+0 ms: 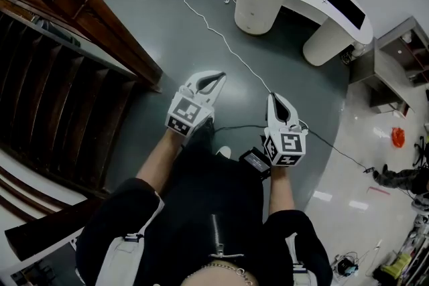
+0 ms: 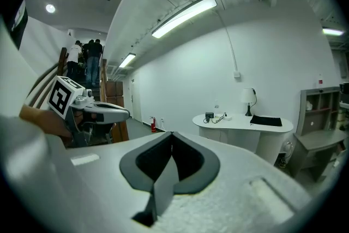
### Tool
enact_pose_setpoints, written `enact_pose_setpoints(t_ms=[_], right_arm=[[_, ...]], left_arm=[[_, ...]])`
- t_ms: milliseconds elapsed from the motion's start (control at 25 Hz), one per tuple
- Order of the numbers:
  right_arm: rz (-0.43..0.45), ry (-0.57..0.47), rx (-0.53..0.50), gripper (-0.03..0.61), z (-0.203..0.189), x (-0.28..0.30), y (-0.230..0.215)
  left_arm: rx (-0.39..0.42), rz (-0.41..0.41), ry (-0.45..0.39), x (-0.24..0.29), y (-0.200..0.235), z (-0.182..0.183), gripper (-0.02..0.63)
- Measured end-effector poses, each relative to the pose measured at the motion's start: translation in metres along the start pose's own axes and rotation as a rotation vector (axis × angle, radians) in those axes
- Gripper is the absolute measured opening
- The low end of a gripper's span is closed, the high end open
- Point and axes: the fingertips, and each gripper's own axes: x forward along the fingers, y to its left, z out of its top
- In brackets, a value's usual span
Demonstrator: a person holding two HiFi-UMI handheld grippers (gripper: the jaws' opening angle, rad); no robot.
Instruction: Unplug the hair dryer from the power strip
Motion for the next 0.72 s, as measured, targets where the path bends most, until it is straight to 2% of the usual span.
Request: enact_pose_setpoints(t_ms=[240,720], right_arm=[[-0.002,0.009,0.014,0.003,0.008,0.033,-0.008],[-0.039,0.041,0.028,0.003,0.035,0.144,-0.034]], left_arm=[[-0.008,-0.033,0.008,0.026,0.025,-0.003,0.011],[0.000,-0.108,0.020,0.109,0.116,0.007,0.012]])
